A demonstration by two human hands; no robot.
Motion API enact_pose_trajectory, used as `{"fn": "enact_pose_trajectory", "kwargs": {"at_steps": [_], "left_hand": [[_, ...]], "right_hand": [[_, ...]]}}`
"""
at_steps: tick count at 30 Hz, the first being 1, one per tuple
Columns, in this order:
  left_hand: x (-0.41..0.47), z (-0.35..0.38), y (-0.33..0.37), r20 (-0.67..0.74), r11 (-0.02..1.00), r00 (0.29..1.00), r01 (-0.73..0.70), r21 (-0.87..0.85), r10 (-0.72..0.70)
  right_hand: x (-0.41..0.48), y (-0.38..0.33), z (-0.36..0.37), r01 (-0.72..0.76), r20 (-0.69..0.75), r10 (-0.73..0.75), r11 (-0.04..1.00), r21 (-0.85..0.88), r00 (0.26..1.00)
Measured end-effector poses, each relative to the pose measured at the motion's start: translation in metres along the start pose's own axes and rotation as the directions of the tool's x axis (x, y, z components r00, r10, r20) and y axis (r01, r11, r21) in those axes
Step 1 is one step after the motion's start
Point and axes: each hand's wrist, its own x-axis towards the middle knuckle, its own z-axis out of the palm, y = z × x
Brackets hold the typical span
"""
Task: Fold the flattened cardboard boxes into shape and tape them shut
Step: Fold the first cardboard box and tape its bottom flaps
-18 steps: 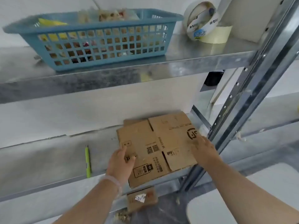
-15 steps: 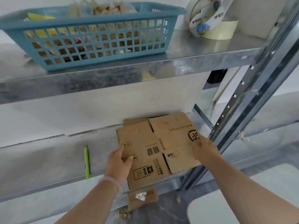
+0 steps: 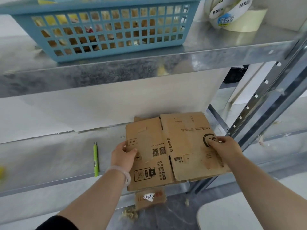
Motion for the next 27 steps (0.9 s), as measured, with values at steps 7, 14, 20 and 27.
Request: {"fn": "enact_pose_trajectory", "kwargs": {"at_steps": [7, 14, 20, 27], "left_hand": [[-0.007, -0.010, 0.014, 0.019, 0.964, 0.998, 0.059, -0.261, -0.056], [-0.010, -0.040, 0.029, 0.001, 0.953, 0.999, -0.039, -0.299, 0.041], [0.000, -0.058, 0.038, 0.050, 0.969, 0.993, -0.093, -0.229, 0.107], [0.015, -0.106, 0.019, 0.025, 0.965, 0.991, -0.124, -0.233, 0.133]], "right_hand": [[-0.025, -0.006, -0.012, 0.115, -0.027, -0.112, 0.954, 0.275, 0.993], [-0.055, -0.015, -0.017, 0.200, -0.047, -0.200, 0.881, 0.429, 0.979], [-0.069, -0.033, -0.003, 0.222, -0.123, -0.188, 0.891, 0.397, 0.974], [-0.104, -0.060, 0.034, 0.223, -0.129, -0.186, 0.883, 0.412, 0.974]]}}
